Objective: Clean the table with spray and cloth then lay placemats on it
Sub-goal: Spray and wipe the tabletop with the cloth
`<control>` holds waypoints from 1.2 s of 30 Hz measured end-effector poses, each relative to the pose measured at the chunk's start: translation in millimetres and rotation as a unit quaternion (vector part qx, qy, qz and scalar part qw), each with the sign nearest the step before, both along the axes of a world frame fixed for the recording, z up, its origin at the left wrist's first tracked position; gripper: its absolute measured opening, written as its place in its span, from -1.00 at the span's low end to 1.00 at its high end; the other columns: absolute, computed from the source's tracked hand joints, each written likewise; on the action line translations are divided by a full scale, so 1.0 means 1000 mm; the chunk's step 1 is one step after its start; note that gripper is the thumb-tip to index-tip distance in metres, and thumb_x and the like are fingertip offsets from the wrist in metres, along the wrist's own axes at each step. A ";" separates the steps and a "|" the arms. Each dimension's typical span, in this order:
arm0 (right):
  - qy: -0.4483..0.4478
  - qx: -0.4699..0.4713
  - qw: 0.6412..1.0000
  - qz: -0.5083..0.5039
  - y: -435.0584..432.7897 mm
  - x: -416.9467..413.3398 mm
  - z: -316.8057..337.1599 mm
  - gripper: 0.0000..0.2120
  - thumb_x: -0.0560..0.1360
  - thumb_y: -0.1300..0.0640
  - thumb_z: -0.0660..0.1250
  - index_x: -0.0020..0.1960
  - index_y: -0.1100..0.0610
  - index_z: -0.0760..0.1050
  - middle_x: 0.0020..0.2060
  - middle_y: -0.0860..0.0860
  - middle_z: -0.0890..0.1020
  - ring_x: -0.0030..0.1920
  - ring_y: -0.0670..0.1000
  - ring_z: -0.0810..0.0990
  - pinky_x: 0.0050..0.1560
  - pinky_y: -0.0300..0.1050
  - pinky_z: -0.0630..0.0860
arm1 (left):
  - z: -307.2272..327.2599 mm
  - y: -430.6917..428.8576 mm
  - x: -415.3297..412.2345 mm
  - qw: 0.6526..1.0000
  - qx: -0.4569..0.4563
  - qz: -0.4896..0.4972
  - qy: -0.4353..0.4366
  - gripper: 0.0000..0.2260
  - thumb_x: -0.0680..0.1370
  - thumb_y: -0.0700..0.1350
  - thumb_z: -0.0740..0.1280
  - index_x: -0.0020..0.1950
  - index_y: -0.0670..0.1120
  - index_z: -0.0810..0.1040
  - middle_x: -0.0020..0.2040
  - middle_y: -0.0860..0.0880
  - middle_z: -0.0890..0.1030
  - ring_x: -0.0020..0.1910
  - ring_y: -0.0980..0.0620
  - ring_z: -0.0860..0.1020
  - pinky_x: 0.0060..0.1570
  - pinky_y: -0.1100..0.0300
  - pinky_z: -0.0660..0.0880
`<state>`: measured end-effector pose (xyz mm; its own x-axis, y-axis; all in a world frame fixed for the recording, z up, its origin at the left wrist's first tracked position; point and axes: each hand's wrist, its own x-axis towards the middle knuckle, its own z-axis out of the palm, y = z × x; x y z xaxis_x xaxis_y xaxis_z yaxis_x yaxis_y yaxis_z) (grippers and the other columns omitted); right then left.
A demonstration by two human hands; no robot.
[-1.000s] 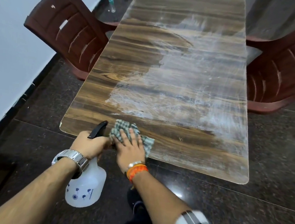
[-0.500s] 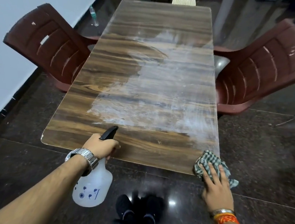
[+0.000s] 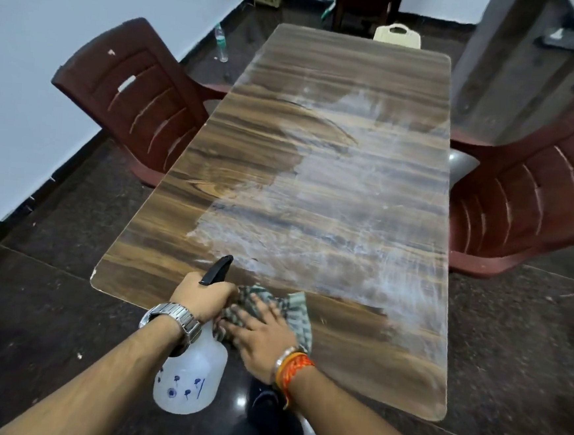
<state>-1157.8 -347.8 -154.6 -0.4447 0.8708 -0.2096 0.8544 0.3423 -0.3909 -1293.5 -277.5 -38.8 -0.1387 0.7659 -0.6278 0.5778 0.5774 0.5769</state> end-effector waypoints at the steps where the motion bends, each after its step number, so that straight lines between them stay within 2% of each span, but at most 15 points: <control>1: 0.000 0.005 0.999 0.043 0.013 -0.011 0.002 -0.45 0.52 0.02 0.18 0.49 -0.17 0.17 0.53 -0.08 0.15 0.53 0.14 -0.16 0.44 0.21 -0.33 | 0.001 0.004 -0.004 1.000 0.007 0.016 0.001 -0.84 0.42 -0.08 0.43 -0.16 -0.18 0.60 -0.43 -0.07 0.52 -0.47 -0.07 0.43 -0.40 0.18 0.30; 4: 0.014 0.024 0.990 0.142 0.052 -0.036 0.001 -0.45 0.48 0.07 0.28 0.45 -0.07 0.29 0.49 -0.03 0.26 0.53 0.17 -0.07 0.46 0.25 -0.21 | 0.005 0.024 -0.021 0.998 0.015 0.059 -0.002 -0.84 0.45 -0.09 0.44 -0.18 -0.20 0.64 -0.41 -0.09 0.59 -0.44 -0.09 0.50 -0.39 0.17 0.35; 6: 0.051 0.037 0.985 0.162 0.074 -0.047 -0.004 -0.53 0.49 0.04 0.29 0.39 -0.04 0.39 0.43 -0.01 0.36 0.51 0.20 0.04 0.46 0.24 -0.15 | 0.008 0.039 -0.031 0.996 0.008 0.084 -0.010 -0.79 0.43 -0.08 0.47 -0.18 -0.23 0.67 -0.35 -0.16 0.68 -0.40 -0.10 0.55 -0.35 0.16 0.40; 9: 0.092 0.084 0.974 0.187 0.114 -0.063 -0.017 -0.65 0.48 -0.02 0.31 0.26 -0.04 0.51 0.29 -0.02 0.51 0.42 0.19 0.24 0.43 0.27 0.09 | 0.006 0.070 -0.045 0.993 0.000 0.114 -0.018 -0.73 0.37 -0.02 0.52 -0.17 -0.25 0.70 -0.29 -0.23 0.72 -0.38 -0.12 0.58 -0.29 0.12 0.44; 11: 0.102 0.095 0.974 0.180 0.149 -0.071 -0.024 -0.67 0.46 -0.02 0.28 0.20 -0.03 0.55 0.24 0.00 0.55 0.40 0.18 0.28 0.40 0.28 0.18 | 0.001 0.091 -0.051 0.989 0.001 0.141 -0.033 -0.76 0.40 -0.09 0.51 -0.21 -0.29 0.67 -0.38 -0.24 0.66 -0.42 -0.11 0.54 -0.31 0.11 0.42; 13: 0.077 0.091 0.979 0.163 0.200 -0.072 -0.024 -0.60 0.42 0.00 0.27 0.25 0.00 0.53 0.30 0.02 0.51 0.44 0.19 0.25 0.41 0.28 0.13 | -0.004 0.115 -0.055 0.989 -0.006 0.144 -0.020 -0.75 0.40 -0.07 0.49 -0.29 -0.26 0.63 -0.51 -0.18 0.55 -0.55 -0.07 0.47 -0.44 0.21 0.39; 16: 0.016 0.114 0.991 0.061 0.288 -0.040 -0.015 -0.53 0.45 0.00 0.24 0.35 -0.02 0.45 0.38 0.04 0.43 0.46 0.22 0.22 0.42 0.21 0.09 | -0.008 0.142 -0.059 0.991 -0.034 0.125 -0.012 -0.75 0.46 -0.07 0.49 -0.16 -0.28 0.63 -0.58 -0.14 0.49 -0.65 -0.06 0.43 -0.59 0.30 0.34; 18: -0.015 0.109 0.992 -0.065 0.346 0.006 -0.018 -0.51 0.49 -0.05 0.11 0.42 -0.06 0.37 0.43 0.03 0.37 0.48 0.20 0.15 0.45 0.16 0.07 | -0.012 0.158 -0.061 0.992 -0.050 0.110 -0.018 -0.70 0.46 -0.05 0.49 -0.07 -0.31 0.65 -0.56 -0.15 0.51 -0.64 -0.06 0.45 -0.52 0.26 0.39; 20: -0.052 0.103 0.975 -0.190 0.384 0.057 -0.025 -0.48 0.50 -0.09 0.00 0.46 -0.15 0.26 0.48 -0.01 0.29 0.51 0.16 0.06 0.47 0.17 0.05 | -0.015 0.170 -0.063 0.991 -0.060 0.110 -0.037 -0.71 0.45 -0.07 0.50 -0.04 -0.30 0.66 -0.48 -0.17 0.56 -0.62 -0.05 0.42 -0.47 0.22 0.41; 24: -0.057 0.059 0.934 -0.347 0.407 0.083 -0.024 -0.53 0.56 -0.11 0.04 0.47 -0.26 0.14 0.52 -0.13 0.14 0.53 0.09 -0.07 0.48 0.15 -0.09 | -0.016 0.183 -0.064 0.989 -0.074 0.120 -0.051 -0.76 0.43 -0.10 0.52 -0.15 -0.29 0.66 -0.26 -0.33 0.67 -0.60 -0.05 0.39 -0.45 0.18 0.42; 26: -0.062 0.051 0.932 -0.354 0.406 0.071 -0.017 -0.52 0.56 -0.11 0.04 0.47 -0.27 0.13 0.52 -0.14 0.13 0.53 0.10 -0.08 0.48 0.17 -0.12 | -0.012 0.186 -0.064 0.988 -0.081 0.121 -0.048 -0.77 0.44 -0.11 0.53 -0.21 -0.27 0.62 -0.35 -0.33 0.60 -0.62 -0.05 0.39 -0.48 0.21 0.40; 28: -0.072 0.050 0.956 -0.279 0.393 0.056 -0.014 -0.50 0.52 -0.11 0.02 0.46 -0.27 0.16 0.51 -0.11 0.19 0.52 0.15 -0.02 0.47 0.20 -0.04 | -0.009 0.188 -0.062 0.990 -0.077 0.117 -0.034 -0.76 0.44 -0.09 0.53 -0.16 -0.26 0.60 -0.46 -0.21 0.51 -0.62 -0.05 0.41 -0.47 0.21 0.40; 31: -0.022 0.099 0.993 -0.054 0.335 0.008 -0.007 -0.49 0.41 -0.07 0.08 0.35 -0.14 0.41 0.36 -0.03 0.45 0.43 0.22 0.23 0.39 0.22 0.14 | -0.008 0.185 -0.054 0.991 -0.057 0.122 -0.010 -0.76 0.45 -0.10 0.50 -0.16 -0.27 0.58 -0.54 -0.15 0.48 -0.60 -0.06 0.43 -0.45 0.20 0.38; 34: 0.113 0.111 0.968 0.195 0.250 -0.045 -0.008 -0.66 0.35 0.01 0.27 0.07 0.04 0.63 0.11 0.05 0.62 0.29 0.20 0.38 0.30 0.24 0.27 | -0.005 0.175 -0.036 0.991 -0.046 0.129 0.001 -0.81 0.40 -0.15 0.50 -0.27 -0.26 0.63 -0.51 -0.21 0.52 -0.55 -0.07 0.44 -0.42 0.19 0.37; 36: 0.150 0.115 0.940 0.286 0.213 -0.054 -0.015 -0.76 0.33 0.08 0.41 -0.04 0.13 0.65 0.01 0.08 0.65 0.22 0.16 0.38 0.30 0.22 0.28 | -0.001 0.167 -0.024 0.990 -0.053 0.127 0.007 -0.84 0.37 -0.14 0.52 -0.25 -0.24 0.67 -0.42 -0.31 0.60 -0.47 -0.07 0.48 -0.37 0.16 0.37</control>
